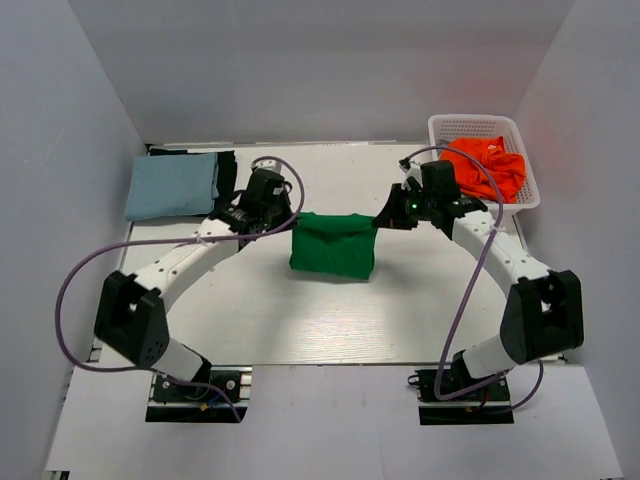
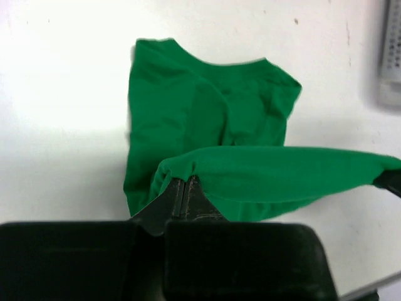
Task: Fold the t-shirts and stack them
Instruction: Fold the long partially folded tshirt into a neat square
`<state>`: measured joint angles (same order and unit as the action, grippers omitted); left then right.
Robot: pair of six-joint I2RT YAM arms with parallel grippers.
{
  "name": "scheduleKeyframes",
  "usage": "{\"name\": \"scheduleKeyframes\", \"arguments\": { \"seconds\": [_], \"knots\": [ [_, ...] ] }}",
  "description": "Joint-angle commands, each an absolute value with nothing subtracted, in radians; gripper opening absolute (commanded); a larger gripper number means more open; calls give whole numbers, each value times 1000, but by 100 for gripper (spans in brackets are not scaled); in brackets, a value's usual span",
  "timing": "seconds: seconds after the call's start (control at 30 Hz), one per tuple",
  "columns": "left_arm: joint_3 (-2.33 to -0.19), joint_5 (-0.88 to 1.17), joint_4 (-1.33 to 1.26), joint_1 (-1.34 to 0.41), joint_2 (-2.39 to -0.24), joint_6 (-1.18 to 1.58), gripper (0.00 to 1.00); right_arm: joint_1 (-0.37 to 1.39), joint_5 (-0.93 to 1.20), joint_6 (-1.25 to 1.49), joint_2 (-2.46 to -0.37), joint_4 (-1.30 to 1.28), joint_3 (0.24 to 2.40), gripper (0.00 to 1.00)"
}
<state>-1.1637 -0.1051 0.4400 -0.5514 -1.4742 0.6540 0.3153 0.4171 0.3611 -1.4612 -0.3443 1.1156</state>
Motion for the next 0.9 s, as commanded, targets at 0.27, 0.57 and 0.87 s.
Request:
{"name": "scheduleKeyframes", "arguments": {
  "seconds": [0.27,0.57,0.87],
  "knots": [
    [-1388,-152,370,-491,-1758,554,0,210,574,368,-1731,-235,1272,0],
    [-1609,-130,385,-459,-2021,499,13,160,597,345,-1943,-235,1449,0],
    [-1620,-44,310,-449,-2020,414,100,146,631,380,-1988,-199,1485,90]
  ]
}}
